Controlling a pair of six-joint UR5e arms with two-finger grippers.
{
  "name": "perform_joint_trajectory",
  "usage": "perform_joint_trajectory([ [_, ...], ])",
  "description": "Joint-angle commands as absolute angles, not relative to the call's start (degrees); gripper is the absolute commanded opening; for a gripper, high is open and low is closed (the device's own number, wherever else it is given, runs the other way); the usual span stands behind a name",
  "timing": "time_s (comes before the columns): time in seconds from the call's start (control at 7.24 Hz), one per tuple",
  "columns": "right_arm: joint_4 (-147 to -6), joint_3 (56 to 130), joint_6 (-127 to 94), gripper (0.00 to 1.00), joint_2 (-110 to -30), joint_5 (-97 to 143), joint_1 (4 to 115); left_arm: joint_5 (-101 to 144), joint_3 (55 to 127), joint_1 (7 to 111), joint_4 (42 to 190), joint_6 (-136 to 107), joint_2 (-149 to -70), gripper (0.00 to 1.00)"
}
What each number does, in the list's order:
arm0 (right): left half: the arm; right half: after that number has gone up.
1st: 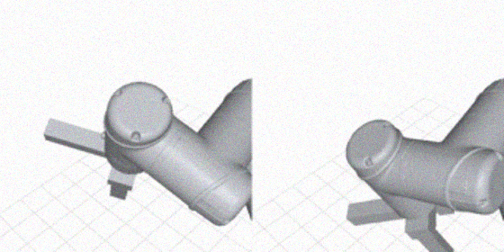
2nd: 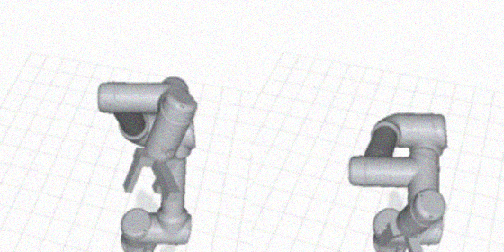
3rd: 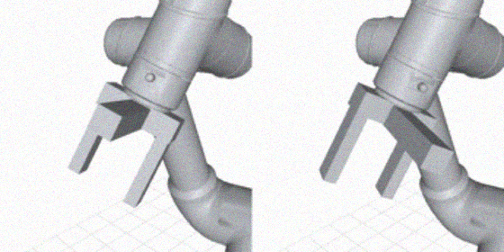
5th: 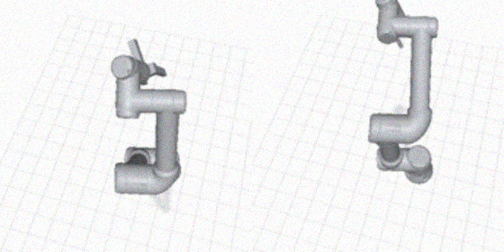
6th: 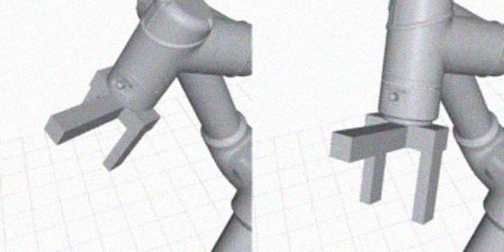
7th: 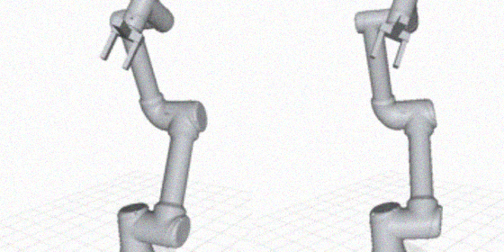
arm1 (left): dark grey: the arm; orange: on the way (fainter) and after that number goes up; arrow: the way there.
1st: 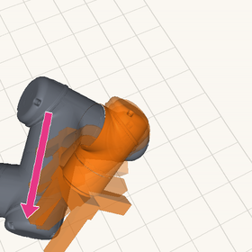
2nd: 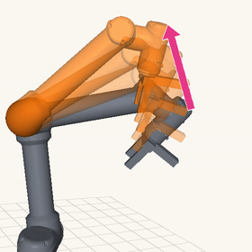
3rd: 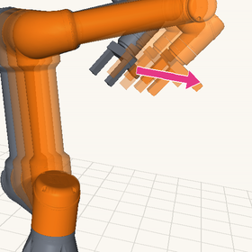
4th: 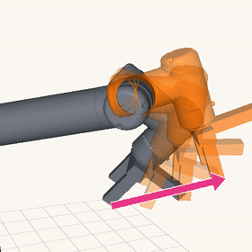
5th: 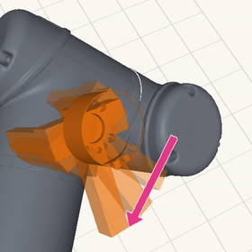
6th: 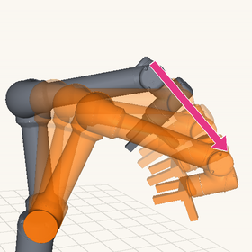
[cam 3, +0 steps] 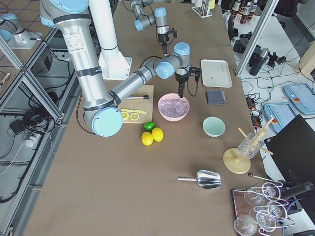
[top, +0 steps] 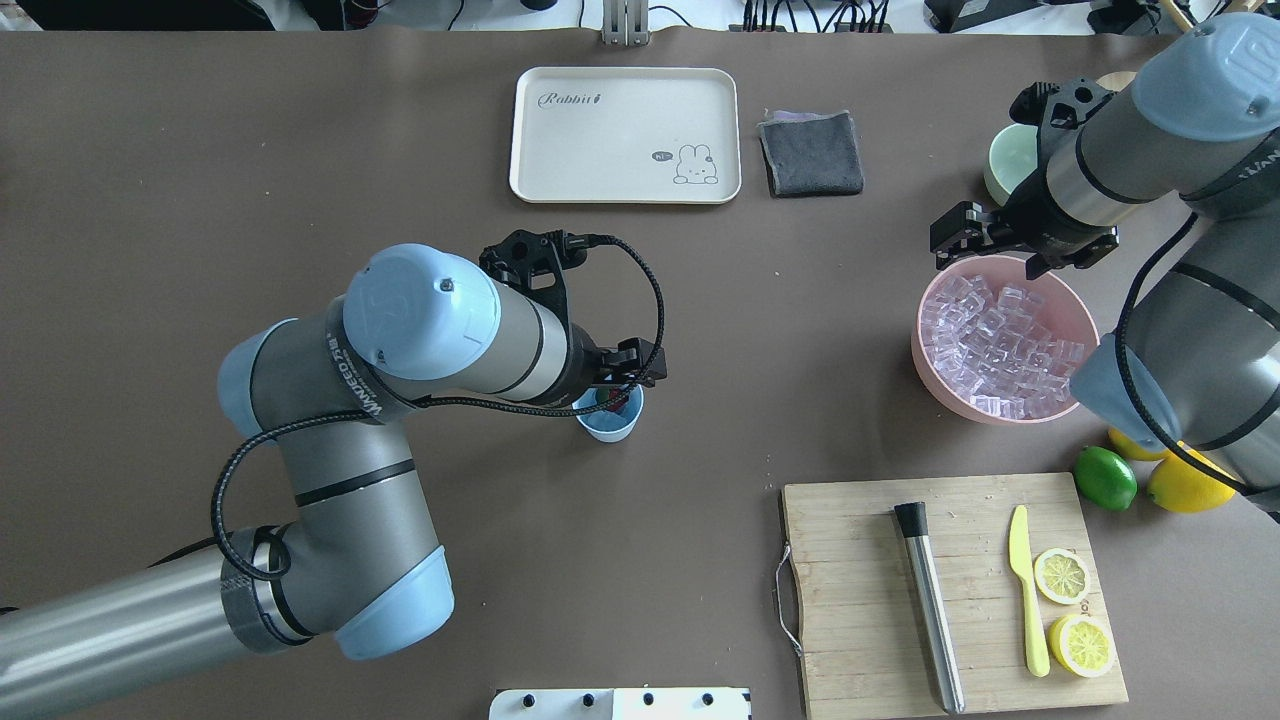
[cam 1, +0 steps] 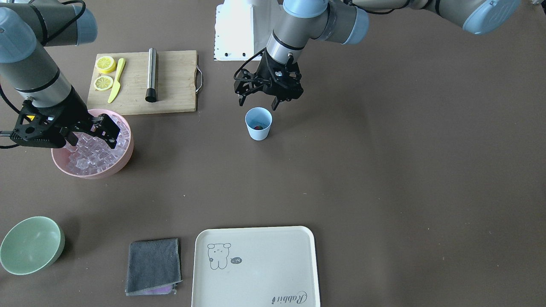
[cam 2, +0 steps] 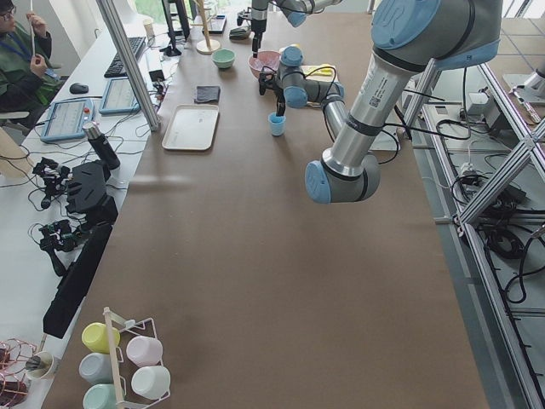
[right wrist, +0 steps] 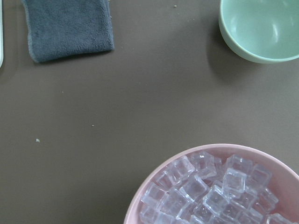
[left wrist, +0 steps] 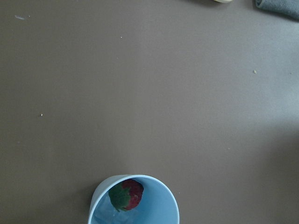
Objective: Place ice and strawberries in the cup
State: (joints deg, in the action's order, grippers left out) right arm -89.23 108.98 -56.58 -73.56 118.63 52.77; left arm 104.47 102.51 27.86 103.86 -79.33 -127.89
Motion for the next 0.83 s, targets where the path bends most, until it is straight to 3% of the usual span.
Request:
perform_joint_trajectory([
  [0.0,-89.3,108.5,-55.4,1.0,-74.0,120.5,54.8,105.5,105.7,34.6,98.0,-61.6,-124.3,0.98],
  [0.41,-89.4,103.6,-41.5,1.0,-76.1,125.8,63.2,105.4,104.3,42.8,99.8,-47.0,-118.8,0.98],
  [0.69,-89.4,98.3,-27.8,1.0,-78.4,129.9,70.9,105.3,103.3,47.6,112.5,-46.8,-109.7,0.98],
])
